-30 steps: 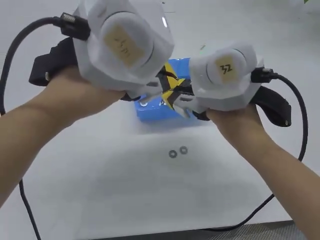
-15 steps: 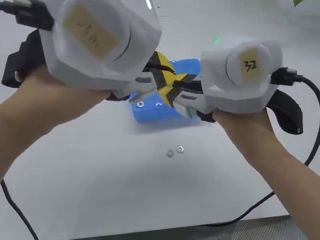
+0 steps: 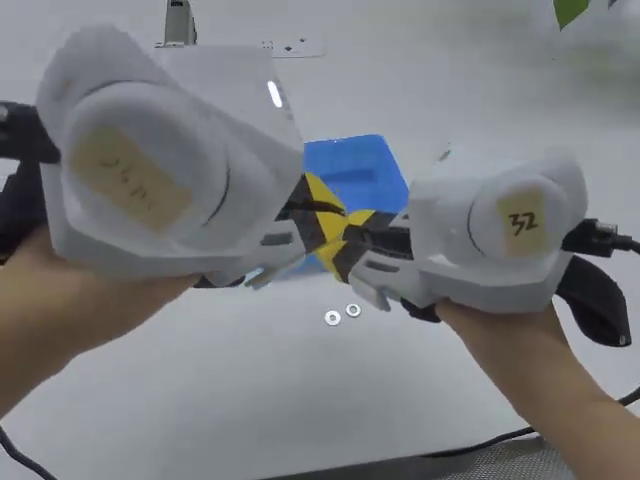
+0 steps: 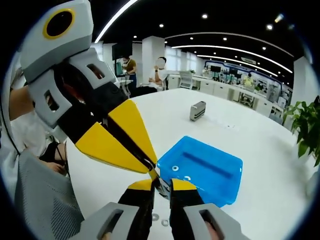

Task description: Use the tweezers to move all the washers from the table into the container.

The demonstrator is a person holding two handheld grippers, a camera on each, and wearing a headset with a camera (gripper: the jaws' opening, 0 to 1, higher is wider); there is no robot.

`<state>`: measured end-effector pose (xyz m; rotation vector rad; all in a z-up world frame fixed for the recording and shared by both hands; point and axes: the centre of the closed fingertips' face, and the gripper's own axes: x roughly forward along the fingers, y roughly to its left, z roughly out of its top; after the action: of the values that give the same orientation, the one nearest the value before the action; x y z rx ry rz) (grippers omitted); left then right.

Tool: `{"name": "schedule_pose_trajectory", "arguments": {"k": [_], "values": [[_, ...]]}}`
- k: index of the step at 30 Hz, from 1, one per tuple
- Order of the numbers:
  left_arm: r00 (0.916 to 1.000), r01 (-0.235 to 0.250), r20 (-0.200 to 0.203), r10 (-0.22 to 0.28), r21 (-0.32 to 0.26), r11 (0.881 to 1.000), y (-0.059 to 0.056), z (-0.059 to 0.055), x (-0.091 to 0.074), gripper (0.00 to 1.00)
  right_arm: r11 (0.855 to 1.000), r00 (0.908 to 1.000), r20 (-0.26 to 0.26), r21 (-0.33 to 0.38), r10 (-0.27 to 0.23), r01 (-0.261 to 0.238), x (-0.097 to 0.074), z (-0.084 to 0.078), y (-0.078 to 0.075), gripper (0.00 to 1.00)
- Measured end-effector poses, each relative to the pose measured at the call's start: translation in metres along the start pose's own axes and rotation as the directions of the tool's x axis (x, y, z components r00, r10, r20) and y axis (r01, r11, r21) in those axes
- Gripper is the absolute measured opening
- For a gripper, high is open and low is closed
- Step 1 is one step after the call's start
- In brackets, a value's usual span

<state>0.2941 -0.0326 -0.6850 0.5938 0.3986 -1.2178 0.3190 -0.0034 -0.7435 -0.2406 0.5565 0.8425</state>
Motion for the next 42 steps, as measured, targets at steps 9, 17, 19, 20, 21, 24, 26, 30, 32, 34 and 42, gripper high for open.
{"name": "schedule_pose_trajectory", "arguments": {"k": [9,17,19,20,21,24,26,30,32,34,42], "values": [[0.9986,0.045,-0.025,-0.047,-0.067,0.997,-0.016,-0.015,0.007,0.0,0.999,0.9984,-0.045,0.04,0.033,-0.031,0.003,-0.023,0.011,0.08],[0.9959,0.066,-0.058,-0.07,-0.07,0.995,-0.023,-0.024,0.012,0.0,0.996,0.9944,-0.084,0.06,0.064,-0.059,0.006,-0.037,0.014,0.08],[0.9953,0.068,-0.064,-0.072,-0.071,0.995,-0.023,-0.025,0.012,0.0,0.996,0.9938,-0.087,0.065,0.068,-0.063,0.007,-0.038,0.015,0.08],[0.9951,0.069,-0.066,-0.074,-0.071,0.995,-0.024,-0.026,0.012,0.0,0.996,0.9935,-0.089,0.067,0.071,-0.065,0.007,-0.038,0.016,0.08],[0.9954,0.067,-0.064,-0.072,-0.073,0.995,-0.023,-0.026,0.012,0.0,0.996,0.9941,-0.085,0.064,0.067,-0.062,0.008,-0.038,0.016,0.08],[0.9953,0.066,-0.066,-0.071,-0.079,0.995,-0.023,-0.027,0.011,0.0,0.995,0.9942,-0.082,0.071,0.07,-0.064,0.008,-0.038,0.016,0.09],[0.9947,0.066,-0.074,-0.071,-0.075,0.995,-0.023,-0.027,0.01,0.0,0.995,0.9939,-0.083,0.074,0.072,-0.066,0.008,-0.037,0.016,0.09],[0.9942,0.066,-0.081,-0.071,-0.063,0.996,-0.024,-0.027,0.01,0.0,0.996,0.9937,-0.088,0.061,0.07,-0.064,0.008,-0.038,0.017,0.08],[0.9945,0.066,-0.076,-0.071,-0.068,0.995,-0.024,-0.027,0.011,0.0,0.996,0.9942,-0.083,0.067,0.068,-0.062,0.008,-0.038,0.017,0.08],[0.9945,0.066,-0.076,-0.072,-0.07,0.995,-0.024,-0.027,0.011,0.0,0.994,0.9946,-0.077,0.088,0.07,-0.063,0.008,-0.038,0.016,0.08],[0.9932,0.071,-0.088,-0.076,-0.064,0.995,-0.023,-0.026,0.013,0.0,0.993,0.9941,-0.081,0.097,0.071,-0.063,0.007,-0.039,0.015,0.08]]}}
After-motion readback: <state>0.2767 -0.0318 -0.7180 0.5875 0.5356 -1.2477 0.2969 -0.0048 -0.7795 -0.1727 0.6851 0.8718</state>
